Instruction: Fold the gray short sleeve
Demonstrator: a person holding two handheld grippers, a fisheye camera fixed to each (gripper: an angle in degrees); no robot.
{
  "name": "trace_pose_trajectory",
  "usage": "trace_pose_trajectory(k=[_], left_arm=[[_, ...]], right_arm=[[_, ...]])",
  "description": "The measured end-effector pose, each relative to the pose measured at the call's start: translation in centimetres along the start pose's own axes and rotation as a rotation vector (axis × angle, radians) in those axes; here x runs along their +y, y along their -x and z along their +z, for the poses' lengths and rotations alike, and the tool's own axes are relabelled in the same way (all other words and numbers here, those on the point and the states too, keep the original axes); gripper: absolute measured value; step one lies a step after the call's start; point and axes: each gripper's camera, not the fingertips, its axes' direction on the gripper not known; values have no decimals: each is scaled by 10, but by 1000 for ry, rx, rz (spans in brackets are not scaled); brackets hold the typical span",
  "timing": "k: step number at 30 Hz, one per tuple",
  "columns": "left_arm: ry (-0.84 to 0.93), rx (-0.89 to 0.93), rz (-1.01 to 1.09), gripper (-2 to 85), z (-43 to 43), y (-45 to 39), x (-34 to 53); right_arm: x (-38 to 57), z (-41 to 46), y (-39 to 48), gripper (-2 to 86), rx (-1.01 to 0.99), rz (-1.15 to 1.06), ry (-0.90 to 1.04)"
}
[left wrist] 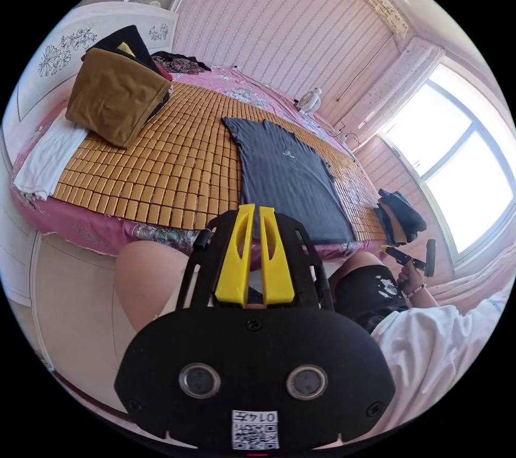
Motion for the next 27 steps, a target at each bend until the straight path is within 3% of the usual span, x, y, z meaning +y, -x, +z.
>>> trace_pose_trajectory(k=[5, 15, 22, 27], left_arm=[[-19, 56, -25, -9, -1, 8, -9], [15, 82, -88, 0, 27, 38, -46], [66, 52, -101, 33, 71, 65, -105], [124, 56, -93, 47, 126, 83, -181]], right_arm=[[6, -21, 5, 35, -30, -24, -68], [-29, 1, 33, 59, -6, -169, 1], [-94, 47, 57, 80, 21, -273, -20], [-166, 84, 56, 84, -9, -216, -13]])
